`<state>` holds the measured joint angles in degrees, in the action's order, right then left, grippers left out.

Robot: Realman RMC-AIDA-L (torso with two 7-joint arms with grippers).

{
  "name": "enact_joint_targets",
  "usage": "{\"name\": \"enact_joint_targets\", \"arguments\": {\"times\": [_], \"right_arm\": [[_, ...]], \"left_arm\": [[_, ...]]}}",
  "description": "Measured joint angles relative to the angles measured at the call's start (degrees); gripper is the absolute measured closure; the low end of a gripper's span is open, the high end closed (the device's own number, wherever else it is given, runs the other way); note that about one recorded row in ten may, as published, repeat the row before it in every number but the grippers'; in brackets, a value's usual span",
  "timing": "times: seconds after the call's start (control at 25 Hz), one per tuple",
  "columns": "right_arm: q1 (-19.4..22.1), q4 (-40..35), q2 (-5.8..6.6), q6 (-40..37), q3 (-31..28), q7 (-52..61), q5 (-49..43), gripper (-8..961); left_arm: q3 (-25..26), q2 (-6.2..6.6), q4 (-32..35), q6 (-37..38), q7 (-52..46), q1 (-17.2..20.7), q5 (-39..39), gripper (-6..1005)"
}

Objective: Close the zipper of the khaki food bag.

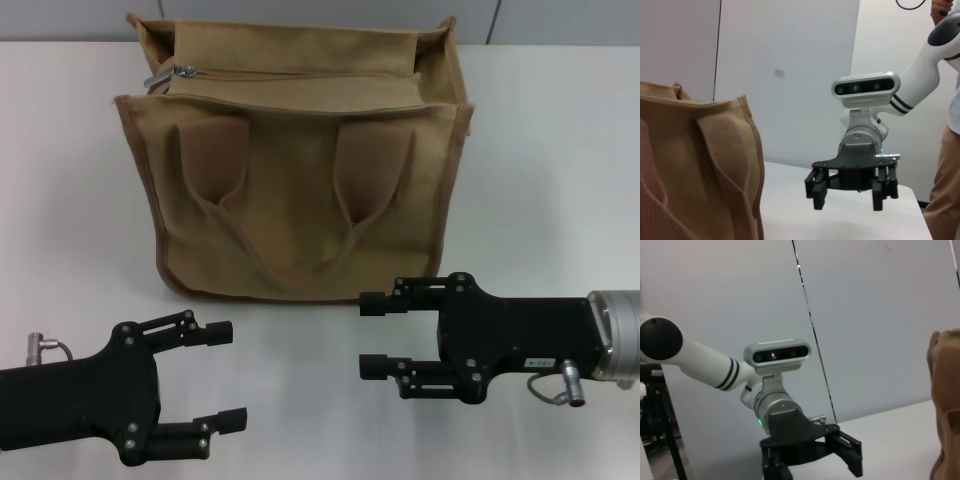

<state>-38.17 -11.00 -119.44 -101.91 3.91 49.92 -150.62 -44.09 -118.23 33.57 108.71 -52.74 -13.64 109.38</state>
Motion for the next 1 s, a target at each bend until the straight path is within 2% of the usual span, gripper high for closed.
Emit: {"name": "enact_joint_targets", "arguments": {"times": [0.36, 0.48, 0.56, 0.6, 0.64, 0.76, 0.8, 0.84, 0.88, 0.96, 1.0], "right_arm": [[-0.21, 2.21, -0.02, 2.20, -0.08, -1.84, 0.07, 322], [-0.04, 2.38, -0.05, 2.25, -0.16, -1.90, 0.15, 322], [0.01, 2.62, -0.06, 2.25, -0.16, -1.97, 0.16, 322], [0.11, 3.36, -0.07, 2.25, -0.16, -2.45, 0.16, 322], [0.11, 3.36, -0.07, 2.25, -0.16, -2.45, 0.16, 322], [0.29, 4.50, -0.09, 2.48, -0.25, -3.53, 0.21, 322], [0.33, 5.56, -0.09, 3.14, -0.37, -4.32, 0.24, 322], [0.33, 5.56, -0.09, 3.14, -0.37, -4.32, 0.24, 322], [0.34, 6.75, -0.09, 4.13, -0.58, -5.30, 0.24, 322], [0.34, 7.28, -0.09, 4.68, -0.68, -5.79, 0.25, 322], [0.35, 8.02, -0.09, 5.56, -0.81, -6.27, 0.25, 322]], "left_arm": [[0.02, -0.01, -0.01, -0.20, 0.09, -0.12, 0.00, 196], [1.58, -0.14, -0.04, -0.27, 0.10, -0.10, -0.38, 198], [4.95, -0.32, -0.82, -0.27, 0.64, -0.06, -0.63, 200], [9.89, -0.32, -2.99, -0.02, 2.52, -0.05, -0.95, 201], [9.89, -0.32, -2.99, -0.02, 2.52, -0.05, -0.95, 201], [21.71, -0.25, -6.71, 0.01, 6.01, 0.10, -1.22, 204], [30.17, -0.37, -8.96, -1.65, 9.07, 0.18, -1.29, 204], [30.17, -0.37, -8.96, -1.65, 9.07, 0.18, -1.29, 205], [34.87, -0.34, -10.21, -4.31, 11.54, -0.01, -1.29, 206], [35.58, -0.34, -10.38, -6.00, 11.88, -0.44, -1.30, 208], [35.78, -0.33, -10.53, -9.70, 11.59, -1.61, -1.29, 208]]}}
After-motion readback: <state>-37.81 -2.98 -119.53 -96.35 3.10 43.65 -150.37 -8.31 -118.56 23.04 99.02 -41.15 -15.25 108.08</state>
